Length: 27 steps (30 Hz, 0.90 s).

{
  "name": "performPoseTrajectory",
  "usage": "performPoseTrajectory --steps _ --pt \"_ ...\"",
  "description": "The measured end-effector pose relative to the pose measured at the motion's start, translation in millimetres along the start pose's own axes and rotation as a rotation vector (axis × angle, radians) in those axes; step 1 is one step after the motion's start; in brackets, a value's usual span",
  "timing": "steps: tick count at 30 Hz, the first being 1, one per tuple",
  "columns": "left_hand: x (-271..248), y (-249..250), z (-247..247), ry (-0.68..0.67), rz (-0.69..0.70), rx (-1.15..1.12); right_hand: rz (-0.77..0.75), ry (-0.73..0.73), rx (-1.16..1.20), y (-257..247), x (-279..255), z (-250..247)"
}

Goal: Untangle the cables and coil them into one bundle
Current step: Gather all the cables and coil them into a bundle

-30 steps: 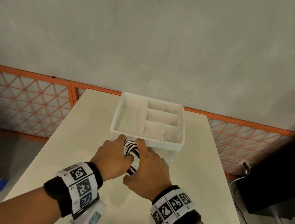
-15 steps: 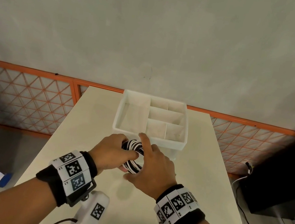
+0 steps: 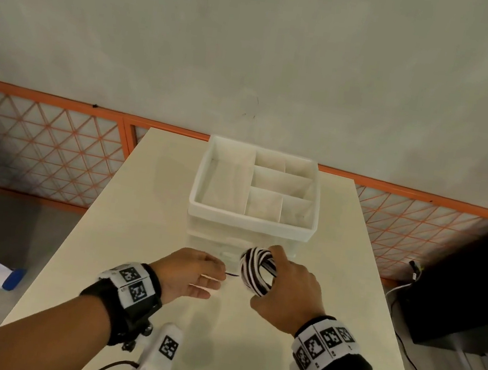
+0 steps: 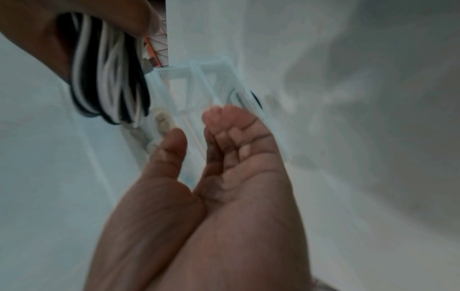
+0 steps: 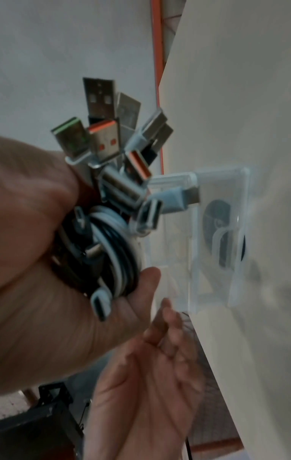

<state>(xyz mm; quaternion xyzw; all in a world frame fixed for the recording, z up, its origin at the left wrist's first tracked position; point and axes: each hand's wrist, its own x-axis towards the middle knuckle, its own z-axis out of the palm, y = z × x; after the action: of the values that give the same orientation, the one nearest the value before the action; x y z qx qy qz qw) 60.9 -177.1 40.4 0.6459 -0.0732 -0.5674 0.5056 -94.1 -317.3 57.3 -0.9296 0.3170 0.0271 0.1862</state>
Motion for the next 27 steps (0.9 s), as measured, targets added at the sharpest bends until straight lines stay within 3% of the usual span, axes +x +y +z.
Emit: performPoseTrajectory --steps 3,10,18,20,22,24,27 --pt "25 -4 14 0.101 -0.070 -0.217 0.011 0.031 0.015 5 2 -3" --pt "48 5 30 0.057 -0.111 -0.520 0.005 0.037 0.058 4 2 -1" --pt "40 -24 17 -0.030 -0.157 -0.465 0.032 0.023 0.073 5 0 -2" --pt "31 -25 14 -0.064 -0.170 -0.350 0.033 0.026 0.069 6 -2 -3" --pt "18 -16 13 -0.069 -0.136 -0.025 0.029 0.030 0.060 6 -3 -4" --pt "7 -1 13 0.006 0.061 0.353 0.019 0.038 0.054 5 -3 -6" --pt "2 17 8 0.239 0.431 0.769 -0.010 0.035 0.034 0 0 -9"
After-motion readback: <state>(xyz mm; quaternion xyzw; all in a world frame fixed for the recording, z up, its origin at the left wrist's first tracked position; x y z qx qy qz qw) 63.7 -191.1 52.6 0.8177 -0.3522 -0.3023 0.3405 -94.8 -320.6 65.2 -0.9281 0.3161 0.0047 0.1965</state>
